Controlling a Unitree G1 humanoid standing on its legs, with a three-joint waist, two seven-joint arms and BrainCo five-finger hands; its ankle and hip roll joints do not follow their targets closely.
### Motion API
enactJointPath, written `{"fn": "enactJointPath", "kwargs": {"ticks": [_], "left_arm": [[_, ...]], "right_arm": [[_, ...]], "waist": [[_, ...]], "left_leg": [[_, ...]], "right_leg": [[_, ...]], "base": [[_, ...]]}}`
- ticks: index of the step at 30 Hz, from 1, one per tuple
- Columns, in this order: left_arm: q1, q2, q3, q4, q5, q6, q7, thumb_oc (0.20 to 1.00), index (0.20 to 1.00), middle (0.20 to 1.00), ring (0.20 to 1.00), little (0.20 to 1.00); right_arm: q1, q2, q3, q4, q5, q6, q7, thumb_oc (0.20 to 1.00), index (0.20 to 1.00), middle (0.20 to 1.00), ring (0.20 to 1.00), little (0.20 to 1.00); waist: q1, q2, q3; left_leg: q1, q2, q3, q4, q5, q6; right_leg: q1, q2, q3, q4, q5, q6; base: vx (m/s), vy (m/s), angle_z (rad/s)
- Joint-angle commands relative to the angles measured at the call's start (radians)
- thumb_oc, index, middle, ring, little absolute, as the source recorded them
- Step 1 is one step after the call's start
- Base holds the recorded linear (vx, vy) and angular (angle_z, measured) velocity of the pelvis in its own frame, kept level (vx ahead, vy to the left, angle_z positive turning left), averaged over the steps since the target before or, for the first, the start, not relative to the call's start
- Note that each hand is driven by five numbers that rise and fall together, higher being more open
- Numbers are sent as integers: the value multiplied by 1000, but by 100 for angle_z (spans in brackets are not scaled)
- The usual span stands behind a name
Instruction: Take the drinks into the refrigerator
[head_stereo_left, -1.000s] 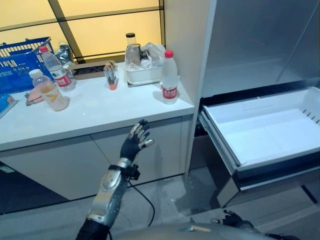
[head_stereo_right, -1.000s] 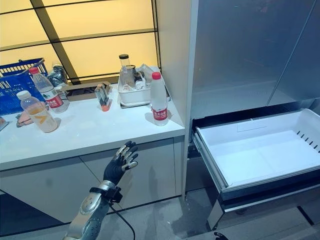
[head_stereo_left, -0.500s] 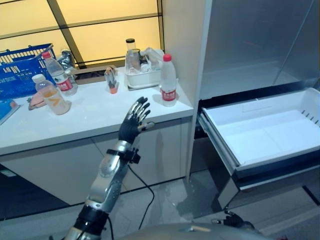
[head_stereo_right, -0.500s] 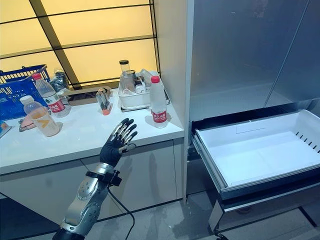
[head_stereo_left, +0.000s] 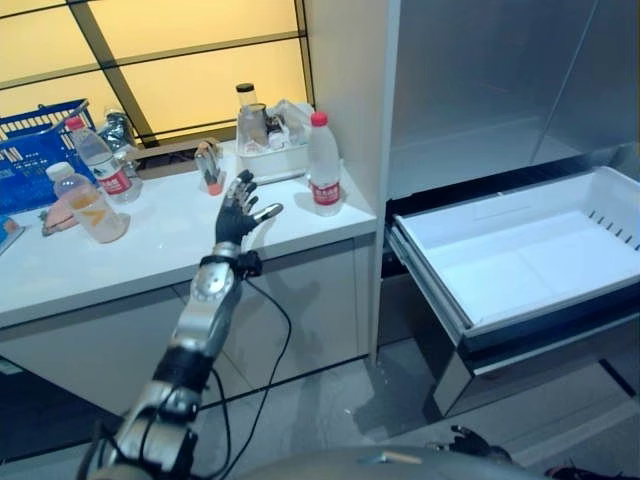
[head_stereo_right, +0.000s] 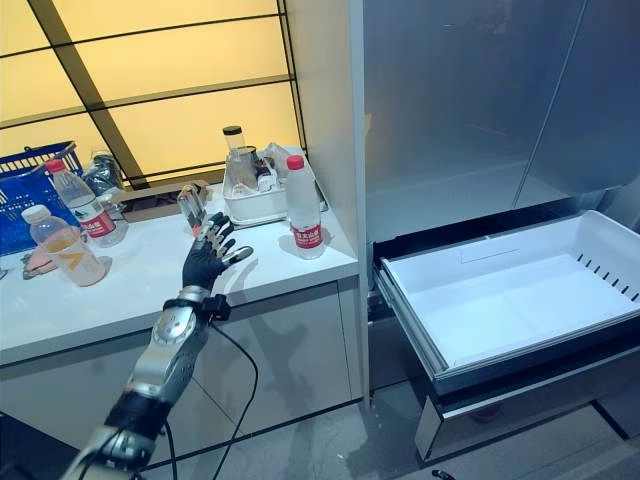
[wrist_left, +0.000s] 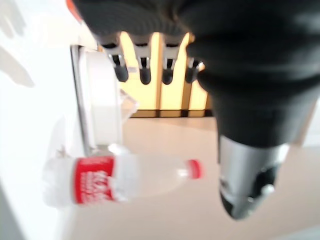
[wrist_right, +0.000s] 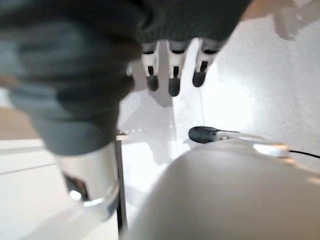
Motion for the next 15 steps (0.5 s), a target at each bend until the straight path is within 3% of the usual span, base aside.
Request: {"fn": "enactJointPath", "kwargs": {"ticks": [1,15], "left_arm": [[-193,80,1,56,31,-26,36,1000,1000,1000,1000,1000],[-554,177,-114,294,-12,-20,46,1000,1000,1000,1000,1000]], "right_arm": [[-26,57,28,30,7,-2,1,1000,1000,1000,1000,1000],[-4,10,20,27,25,-8,-2,1000,1000,1000,1000,1000]], "waist": [[-26,-53,26],[-78,-13,61]], "left_leg": [[-35,-61,-3,12,-40,42],[-45,-66,28,8,-32,41]], "right_leg": [[54,-24,-19,18,-71,43],[31,-27,10,12,-55,55]], "base": [[-22,3,-7],[-12,14,-6]]}}
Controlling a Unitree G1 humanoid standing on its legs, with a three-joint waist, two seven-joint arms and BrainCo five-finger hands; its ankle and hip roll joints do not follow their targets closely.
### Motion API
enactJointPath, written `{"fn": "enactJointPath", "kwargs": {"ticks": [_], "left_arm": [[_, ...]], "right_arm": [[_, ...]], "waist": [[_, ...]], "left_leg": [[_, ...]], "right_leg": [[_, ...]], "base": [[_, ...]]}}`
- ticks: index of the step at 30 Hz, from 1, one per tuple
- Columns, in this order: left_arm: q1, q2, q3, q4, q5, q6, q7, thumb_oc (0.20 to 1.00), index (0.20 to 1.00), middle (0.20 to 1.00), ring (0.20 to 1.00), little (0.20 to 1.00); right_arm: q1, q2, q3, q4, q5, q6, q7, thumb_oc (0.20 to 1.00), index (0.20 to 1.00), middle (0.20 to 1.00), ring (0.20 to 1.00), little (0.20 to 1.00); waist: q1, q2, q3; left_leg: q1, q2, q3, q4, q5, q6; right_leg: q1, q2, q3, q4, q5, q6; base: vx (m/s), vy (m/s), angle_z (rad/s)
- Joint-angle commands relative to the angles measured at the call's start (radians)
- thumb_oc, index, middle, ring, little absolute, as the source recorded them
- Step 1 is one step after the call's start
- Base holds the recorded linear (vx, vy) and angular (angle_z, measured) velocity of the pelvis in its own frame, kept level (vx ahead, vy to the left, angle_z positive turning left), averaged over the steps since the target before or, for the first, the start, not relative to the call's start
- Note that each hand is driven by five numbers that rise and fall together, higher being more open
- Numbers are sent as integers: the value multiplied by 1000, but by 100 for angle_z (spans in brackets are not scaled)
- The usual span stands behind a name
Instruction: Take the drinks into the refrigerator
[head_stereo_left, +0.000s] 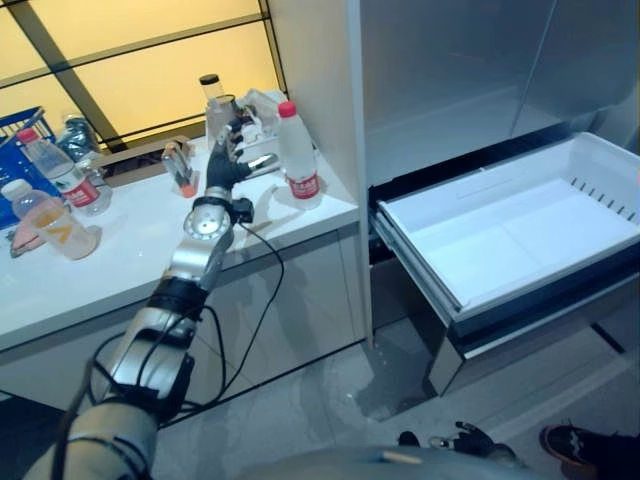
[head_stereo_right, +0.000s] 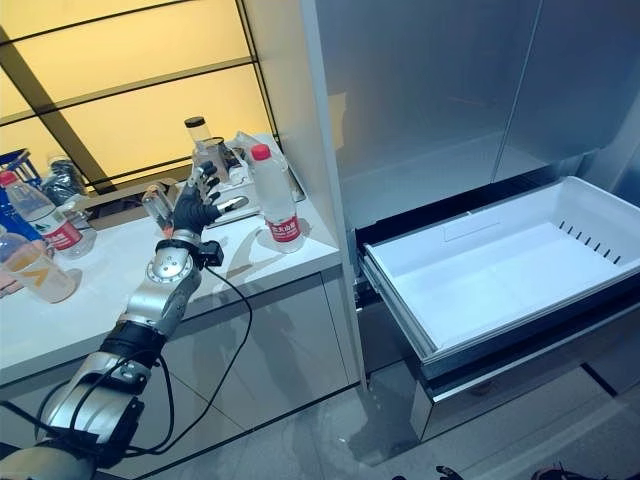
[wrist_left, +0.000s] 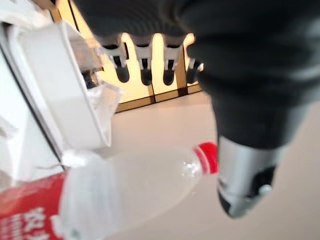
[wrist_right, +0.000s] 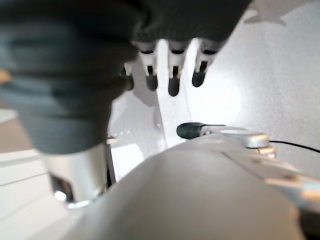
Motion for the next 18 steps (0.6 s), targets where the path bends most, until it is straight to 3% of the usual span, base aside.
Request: {"fn": "enactJointPath", "kwargs": {"ticks": [1,9,18], "left_arm": [[-193,73,-1,94,-11,-39,13,1000,1000,1000,1000,1000],[-305,47,-68,212,-52,-15,-31,1000,1000,1000,1000,1000],[-259,20,-65,313,-59,17,-75,1000,1000,1000,1000,1000]], "right_arm": [[-1,31,26,54,22,-5,1,1000,1000,1000,1000,1000],[-6,25,26,57,40,-5,-2,1000,1000,1000,1000,1000],[-22,20,17,55,51,-5,-14,1000,1000,1000,1000,1000]], "waist": [[-24,-54,9],[-40,-41,17],[-50,-32,25]], "left_leg": [[-25,-60,-8,8,-32,45],[-24,-61,-4,7,-32,46],[-15,-61,13,11,-38,48]], "right_leg": [[68,-27,-21,11,-65,51],[65,-30,-15,11,-62,53],[62,-25,8,12,-65,51]], "base": [[0,0,0],[0,0,0],[17,5,-6]]}}
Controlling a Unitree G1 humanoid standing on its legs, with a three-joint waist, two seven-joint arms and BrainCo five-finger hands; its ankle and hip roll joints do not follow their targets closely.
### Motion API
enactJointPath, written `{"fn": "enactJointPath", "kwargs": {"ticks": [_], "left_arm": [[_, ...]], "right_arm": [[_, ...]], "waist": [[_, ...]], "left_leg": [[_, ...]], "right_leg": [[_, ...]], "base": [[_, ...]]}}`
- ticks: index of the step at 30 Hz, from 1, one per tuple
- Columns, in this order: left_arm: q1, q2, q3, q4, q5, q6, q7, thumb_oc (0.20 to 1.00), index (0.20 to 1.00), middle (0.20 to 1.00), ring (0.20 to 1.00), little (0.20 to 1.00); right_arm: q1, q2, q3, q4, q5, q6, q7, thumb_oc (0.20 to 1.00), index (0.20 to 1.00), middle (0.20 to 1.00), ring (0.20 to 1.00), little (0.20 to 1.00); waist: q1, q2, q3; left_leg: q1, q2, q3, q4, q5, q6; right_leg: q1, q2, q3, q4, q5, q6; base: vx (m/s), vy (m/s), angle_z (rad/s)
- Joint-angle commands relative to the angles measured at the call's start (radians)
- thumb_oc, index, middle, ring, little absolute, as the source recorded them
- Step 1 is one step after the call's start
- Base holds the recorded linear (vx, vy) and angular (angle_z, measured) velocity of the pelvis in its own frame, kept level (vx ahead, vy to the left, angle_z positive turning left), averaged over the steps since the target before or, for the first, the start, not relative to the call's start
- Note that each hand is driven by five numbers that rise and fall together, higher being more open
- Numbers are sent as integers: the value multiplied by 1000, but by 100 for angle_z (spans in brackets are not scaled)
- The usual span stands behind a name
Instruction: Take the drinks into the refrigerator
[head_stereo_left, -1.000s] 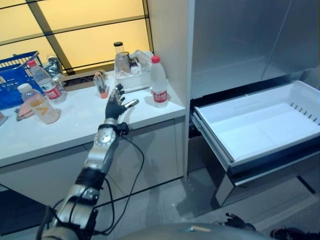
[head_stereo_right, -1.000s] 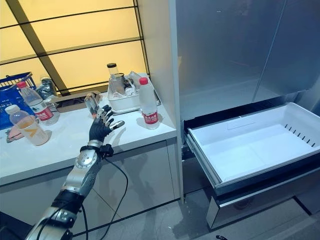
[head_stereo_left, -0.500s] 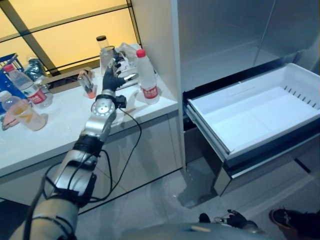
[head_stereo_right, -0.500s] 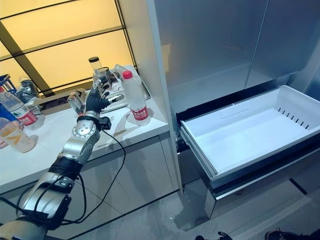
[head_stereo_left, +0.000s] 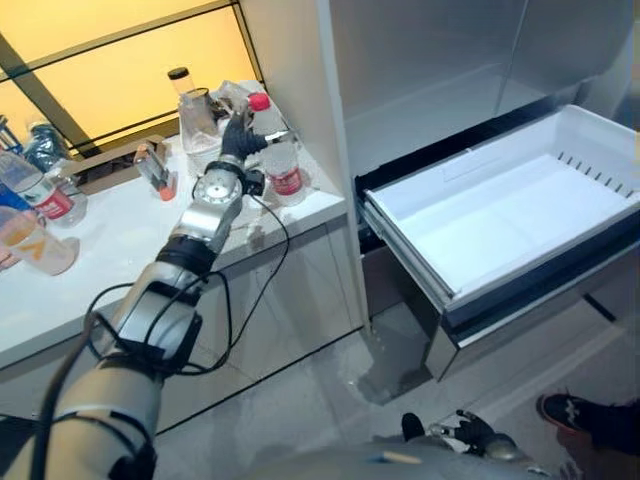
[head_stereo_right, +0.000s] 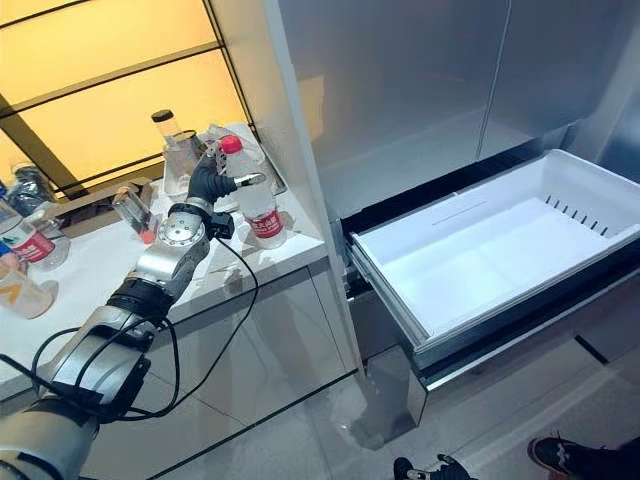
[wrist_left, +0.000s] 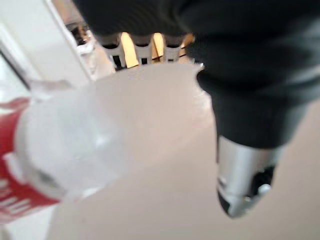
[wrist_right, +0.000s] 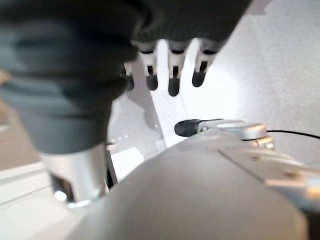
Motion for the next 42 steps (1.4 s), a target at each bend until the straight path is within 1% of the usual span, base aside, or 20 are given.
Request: {"fn": "enactJointPath", "kwargs": {"ticks": [1,7,8,10,12,14,15,18,20,22,26,27,28,30,31,32,33,39,40,42], "left_arm": [[-95,40,43,90,-15,-21,-14,1000,1000,1000,1000,1000],[-29,49,77,135,-4,-10,-28,1000,1000,1000,1000,1000],[-11,78,113,132,-2,-18,-31,1000,1000,1000,1000,1000],[-7,83,112,114,-3,-24,-33,1000,1000,1000,1000,1000],[20,103,134,110,8,-24,-37,1000,1000,1000,1000,1000],[20,104,135,110,8,-24,-37,1000,1000,1000,1000,1000],[25,88,139,157,58,-18,-36,1000,1000,1000,1000,1000],[20,64,125,166,86,-17,-34,1000,1000,1000,1000,1000],[33,13,102,173,121,-12,-33,1000,1000,1000,1000,1000],[42,-18,88,169,131,-13,-32,1000,1000,1000,1000,1000],[30,-86,72,150,117,-22,-27,1000,1000,1000,1000,1000],[30,-86,72,150,117,-22,-26,1000,1000,1000,1000,1000],[14,-113,64,143,110,-29,-22,1000,1000,1000,1000,1000],[1,-129,59,140,105,-34,-19,1000,1000,1000,1000,1000],[-18,-152,53,141,90,-36,-17,1000,1000,1000,1000,1000],[-18,-152,53,141,90,-36,-17,1000,1000,1000,1000,1000],[-39,-170,48,149,79,-38,-14,1000,1000,1000,1000,1000],[-84,-201,46,163,64,-45,-3,1000,1000,1000,1000,1000],[-92,-210,53,155,40,-53,-1,200,200,200,200,200],[-79,-229,66,148,18,-64,10,200,200,200,200,200]], "right_arm": [[-3,28,20,60,12,-3,-8,1000,1000,1000,1000,1000],[-4,30,11,63,9,-3,-12,1000,1000,1000,1000,1000],[77,-29,-40,85,21,-11,27,1000,1000,1000,1000,1000],[76,-27,-45,99,21,-14,19,1000,1000,1000,1000,1000],[67,-39,-49,95,12,-17,20,1000,1000,1000,1000,1000],[67,-39,-49,95,12,-17,20,1000,1000,1000,1000,1000],[81,-52,-62,66,25,-31,25,1000,1000,1000,1000,1000],[74,-52,-63,66,30,-32,22,1000,1000,1000,1000,1000],[40,-23,-52,89,36,-27,13,1000,1000,1000,1000,1000],[12,-3,-40,102,37,-24,6,1000,1000,1000,1000,1000],[2,9,-24,94,35,-27,-1,1000,1000,1000,1000,1000],[2,8,-24,93,35,-27,-1,1000,1000,1000,1000,1000],[5,4,-25,84,40,-30,-1,1000,1000,1000,1000,1000],[5,-2,-27,80,43,-32,-3,1000,1000,1000,1000,1000],[4,-10,-34,72,53,-35,-9,1000,1000,1000,1000,1000],[4,-10,-35,72,53,-35,-9,1000,1000,1000,1000,1000],[4,-18,-40,68,58,-39,-15,1000,1000,1000,1000,1000],[14,-39,-57,71,59,-41,-26,1000,1000,1000,1000,1000],[16,-46,-61,72,58,-41,-30,1000,1000,1000,1000,1000],[20,-44,-64,74,57,-43,-36,1000,1000,1000,1000,1000]], "waist": [[-15,-53,-7],[-19,-51,-6],[-28,-50,2],[-28,-53,3],[-28,-58,8],[-28,-58,8],[-29,-68,17],[-30,-71,19],[-26,-70,16],[-27,-66,15],[-44,-58,16],[-43,-58,16],[-54,-56,22],[-60,-53,25],[-71,-49,32],[-71,-49,32],[-85,-43,40],[-107,-34,50],[-114,-31,54],[-117,-30,57]], "left_leg": [[-12,-55,-3,10,-35,47],[-1,-52,10,12,-39,45],[5,-49,15,11,-43,44],[0,-49,18,11,-40,44],[-6,-49,21,12,-39,43],[-6,-49,21,12,-39,43],[-13,-48,17,15,-36,42],[-14,-48,14,15,-35,42],[-11,-48,10,15,-37,44],[-7,-48,13,12,-39,44],[-3,-49,24,7,-42,44],[-3,-49,24,7,-42,44],[-5,-49,31,6,-42,43],[-7,-49,34,5,-41,43],[-11,-50,41,4,-40,43],[-11,-50,41,4,-41,43],[-14,-49,49,4,-40,42],[-14,-46,69,3,-39,40],[-17,-46,73,3,-38,39],[-20,-45,74,3,-37,38]], "right_leg": [[79,-28,-17,11,-67,46],[81,-24,-3,12,-68,43],[83,-20,-2,14,-71,44],[74,-19,2,15,-66,43],[67,-18,6,15,-65,43],[66,-18,6,15,-65,43],[61,-15,6,18,-68,40],[61,-16,5,19,-68,40],[67,-16,3,18,-71,39],[71,-16,4,16,-71,38],[67,-15,13,15,-69,38],[67,-15,13,15,-69,38],[60,-15,18,16,-67,39],[55,-14,22,16,-65,39],[45,-14,28,18,-62,40],[45,-14,29,18,-62,40],[34,-11,38,20,-59,41],[21,-6,56,22,-54,40],[15,-4,64,22,-51,40],[12,-5,64,21,-50,40]], "base": [[0,0,0],[23,1,-4],[0,0,0],[-27,-8,-6],[-26,0,-13],[-18,-15,-10],[-24,-29,-6],[-9,-13,-1],[40,-1,0],[37,19,0],[16,9,0],[0,0,0],[0,0,0],[0,0,0],[-10,18,-6],[-23,39,-11],[-13,21,-9],[-2,16,-11],[-13,2,-13],[-17,-3,-9]]}}
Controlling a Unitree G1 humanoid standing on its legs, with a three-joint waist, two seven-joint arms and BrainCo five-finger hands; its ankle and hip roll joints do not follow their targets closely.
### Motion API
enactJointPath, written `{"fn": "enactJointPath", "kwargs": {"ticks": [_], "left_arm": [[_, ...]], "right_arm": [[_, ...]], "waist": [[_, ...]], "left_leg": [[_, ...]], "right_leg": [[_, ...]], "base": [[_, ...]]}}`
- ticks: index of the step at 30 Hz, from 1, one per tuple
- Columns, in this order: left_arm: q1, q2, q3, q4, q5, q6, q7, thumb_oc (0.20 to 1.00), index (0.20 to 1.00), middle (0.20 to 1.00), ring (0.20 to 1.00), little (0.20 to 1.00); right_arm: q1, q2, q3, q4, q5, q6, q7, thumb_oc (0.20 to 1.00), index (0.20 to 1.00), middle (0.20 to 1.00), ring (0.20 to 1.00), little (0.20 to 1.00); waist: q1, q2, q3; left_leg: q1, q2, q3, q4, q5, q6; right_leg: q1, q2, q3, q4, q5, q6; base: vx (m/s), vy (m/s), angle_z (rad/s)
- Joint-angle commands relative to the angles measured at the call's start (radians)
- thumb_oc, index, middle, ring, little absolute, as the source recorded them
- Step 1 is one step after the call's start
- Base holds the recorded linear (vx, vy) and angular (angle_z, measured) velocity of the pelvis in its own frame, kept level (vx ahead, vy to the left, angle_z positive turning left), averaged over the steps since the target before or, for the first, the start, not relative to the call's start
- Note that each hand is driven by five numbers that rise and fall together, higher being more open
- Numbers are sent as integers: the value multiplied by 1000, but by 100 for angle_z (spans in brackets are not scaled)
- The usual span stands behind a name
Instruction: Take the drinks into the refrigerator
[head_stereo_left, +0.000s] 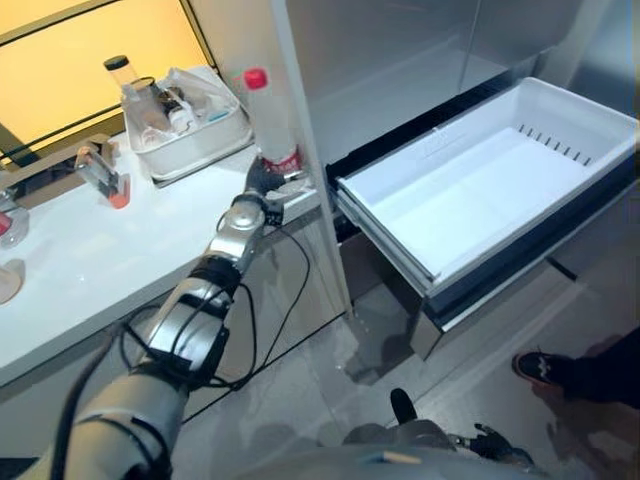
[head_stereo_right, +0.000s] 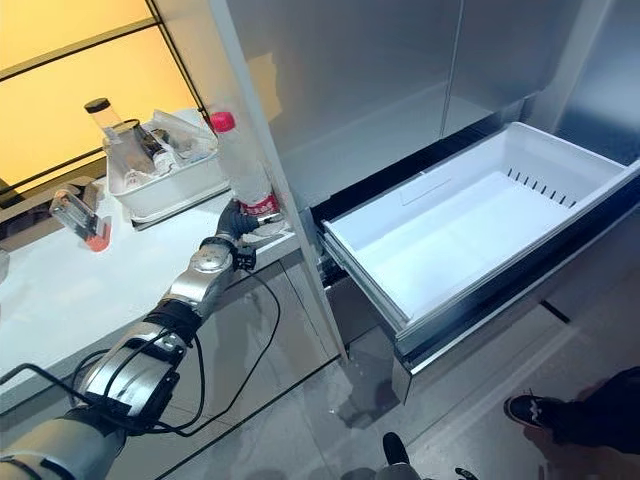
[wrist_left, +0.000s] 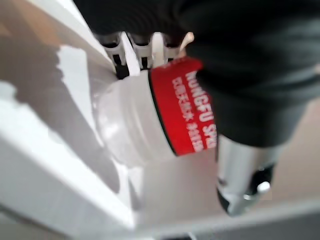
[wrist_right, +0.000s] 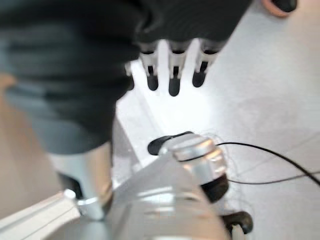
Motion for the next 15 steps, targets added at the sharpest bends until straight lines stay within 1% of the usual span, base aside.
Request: {"fn": "enactJointPath", "kwargs": {"ticks": [1,6,15], "left_arm": [[-128,-82,13,40,-40,-73,-30,200,200,200,200,200],[-98,-90,10,9,-28,-79,-28,200,200,200,200,200],[-29,-107,26,-53,-42,-96,-5,200,200,200,200,200]], "right_arm": [[-18,-21,6,39,18,-21,-18,1000,1000,1000,1000,1000],[-11,-21,-5,44,13,-22,-25,1000,1000,1000,1000,1000],[-19,10,5,30,18,-33,-36,1000,1000,1000,1000,1000]], "waist": [[-52,-14,12],[-49,-16,10],[-20,-34,12]], "left_leg": [[-8,-30,-12,3,-24,31],[-10,-29,-16,4,-22,30],[-17,-30,-47,3,-15,30]], "right_leg": [[63,-8,-16,16,-65,28],[65,-8,-18,15,-67,26],[83,-15,-54,11,-71,23]], "base": [[-6,-8,-4],[0,0,0],[-8,-11,2]]}}
